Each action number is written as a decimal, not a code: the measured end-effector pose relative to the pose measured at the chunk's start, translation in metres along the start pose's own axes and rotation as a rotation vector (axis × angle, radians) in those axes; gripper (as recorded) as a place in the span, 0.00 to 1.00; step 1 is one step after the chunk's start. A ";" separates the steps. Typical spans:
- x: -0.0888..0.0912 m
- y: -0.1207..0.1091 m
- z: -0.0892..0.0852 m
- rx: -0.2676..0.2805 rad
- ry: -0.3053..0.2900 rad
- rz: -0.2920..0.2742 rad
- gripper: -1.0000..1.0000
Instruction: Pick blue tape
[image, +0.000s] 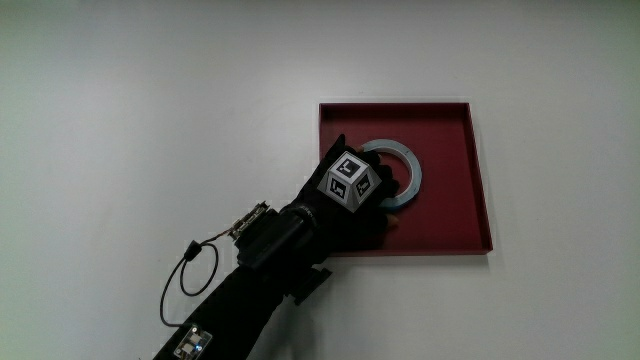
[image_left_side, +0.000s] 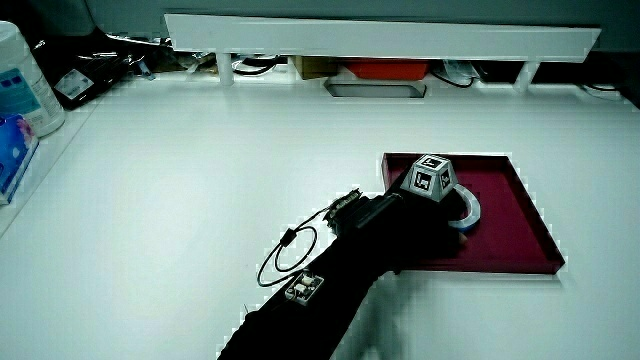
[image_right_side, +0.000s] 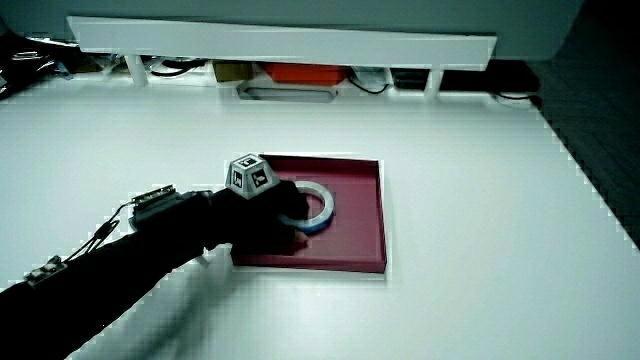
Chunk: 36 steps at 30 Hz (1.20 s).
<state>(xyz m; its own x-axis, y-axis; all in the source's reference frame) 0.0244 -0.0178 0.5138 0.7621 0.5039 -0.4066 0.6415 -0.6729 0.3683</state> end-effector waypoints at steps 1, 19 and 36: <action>0.001 -0.002 0.003 -0.001 -0.007 0.000 0.72; 0.009 -0.004 0.001 0.048 0.018 -0.017 1.00; 0.009 -0.040 0.051 0.153 0.041 -0.081 1.00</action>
<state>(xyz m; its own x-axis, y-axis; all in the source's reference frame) 0.0009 -0.0138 0.4531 0.7133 0.5796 -0.3940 0.6826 -0.7020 0.2031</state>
